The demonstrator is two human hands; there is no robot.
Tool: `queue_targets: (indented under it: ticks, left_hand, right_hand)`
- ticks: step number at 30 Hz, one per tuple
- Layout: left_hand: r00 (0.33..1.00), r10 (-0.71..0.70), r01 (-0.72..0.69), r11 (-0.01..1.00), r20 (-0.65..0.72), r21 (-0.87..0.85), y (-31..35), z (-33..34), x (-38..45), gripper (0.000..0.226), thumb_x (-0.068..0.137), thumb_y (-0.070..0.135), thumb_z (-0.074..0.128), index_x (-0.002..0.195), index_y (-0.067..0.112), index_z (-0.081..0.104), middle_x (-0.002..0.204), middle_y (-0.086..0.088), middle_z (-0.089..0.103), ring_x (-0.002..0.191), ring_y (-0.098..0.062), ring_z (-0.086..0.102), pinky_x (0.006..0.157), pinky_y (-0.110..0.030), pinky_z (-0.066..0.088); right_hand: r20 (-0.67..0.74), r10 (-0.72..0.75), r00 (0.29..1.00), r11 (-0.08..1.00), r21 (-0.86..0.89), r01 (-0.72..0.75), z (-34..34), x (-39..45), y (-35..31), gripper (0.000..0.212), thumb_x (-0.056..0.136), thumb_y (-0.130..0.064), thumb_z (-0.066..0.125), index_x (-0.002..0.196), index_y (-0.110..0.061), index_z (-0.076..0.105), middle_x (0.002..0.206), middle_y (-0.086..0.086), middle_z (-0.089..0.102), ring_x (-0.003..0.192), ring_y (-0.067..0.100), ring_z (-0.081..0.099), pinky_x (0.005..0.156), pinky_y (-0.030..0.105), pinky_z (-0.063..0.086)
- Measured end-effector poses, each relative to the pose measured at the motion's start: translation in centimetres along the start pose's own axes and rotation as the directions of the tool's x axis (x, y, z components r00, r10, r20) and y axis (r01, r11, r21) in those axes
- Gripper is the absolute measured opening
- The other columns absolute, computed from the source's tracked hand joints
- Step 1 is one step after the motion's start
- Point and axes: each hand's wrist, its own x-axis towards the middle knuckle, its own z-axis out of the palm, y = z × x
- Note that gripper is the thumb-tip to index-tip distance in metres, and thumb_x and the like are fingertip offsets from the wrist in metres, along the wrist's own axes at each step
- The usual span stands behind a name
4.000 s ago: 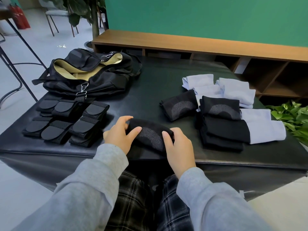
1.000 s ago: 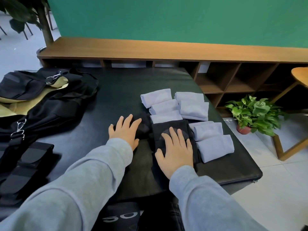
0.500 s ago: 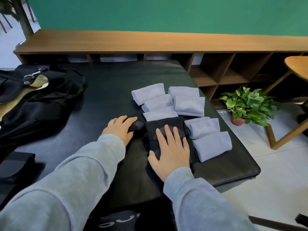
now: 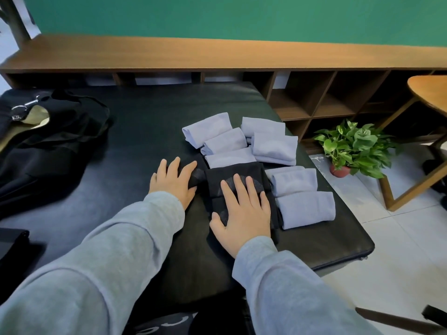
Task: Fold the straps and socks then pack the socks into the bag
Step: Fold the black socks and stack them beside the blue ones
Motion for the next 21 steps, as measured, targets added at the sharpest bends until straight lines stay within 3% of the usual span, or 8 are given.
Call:
queue_targets:
  ticks: [10,16,19,21]
  left_hand:
    - [0.991,0.028,-0.033,0.999,0.128,0.038,0.2,-1.1,1.1,0.071,0.09,0.058,0.039,0.145,0.043,-0.002,0.157,0.0,-0.011,0.142,-0.027,-0.016,0.113,-0.051,-0.001]
    - [0.996,0.086,-0.086,0.996,0.021,-0.018,-1.5,-1.8,-1.7,0.063,0.095,0.05,0.033,0.147,0.038,-0.002,0.157,0.009,-0.009,0.142,-0.017,-0.017,0.114,-0.045,-0.007]
    - [0.997,0.079,-0.079,0.996,-0.004,-0.029,-3.2,-1.6,-3.8,0.061,0.096,0.046,0.033,0.147,0.037,0.002,0.157,0.011,-0.007,0.143,-0.014,-0.015,0.114,-0.042,-0.007]
    - [0.999,0.046,-0.046,0.998,-0.004,-0.029,-4.5,-1.5,-5.0,0.06,0.096,0.046,0.034,0.147,0.037,0.004,0.157,0.011,-0.006,0.143,-0.013,-0.015,0.115,-0.042,-0.007]
  right_hand:
    - [0.035,0.016,0.999,0.999,-0.044,-0.015,0.0,0.9,0.2,0.068,0.089,-0.053,0.035,0.15,-0.034,0.009,0.159,-0.005,-0.004,0.144,0.018,-0.014,0.114,0.041,-0.008]
    - [0.047,0.02,0.999,0.997,-0.072,-0.016,-0.4,0.7,-0.1,0.069,0.085,-0.054,-0.002,0.15,-0.033,0.009,0.159,-0.004,-0.001,0.145,0.018,-0.008,0.116,0.043,-0.002]
    - [0.072,0.044,0.996,0.99,-0.139,-0.034,-0.8,0.8,-0.3,0.058,0.096,-0.048,0.005,0.151,-0.03,0.005,0.159,-0.003,-0.003,0.145,0.019,-0.008,0.116,0.044,-0.005]
    - [-0.01,0.042,0.999,0.987,-0.156,-0.043,-0.7,0.4,-1.1,0.058,0.096,-0.043,0.01,0.15,-0.023,0.017,0.158,0.001,0.01,0.146,0.022,0.0,0.115,0.043,-0.005]
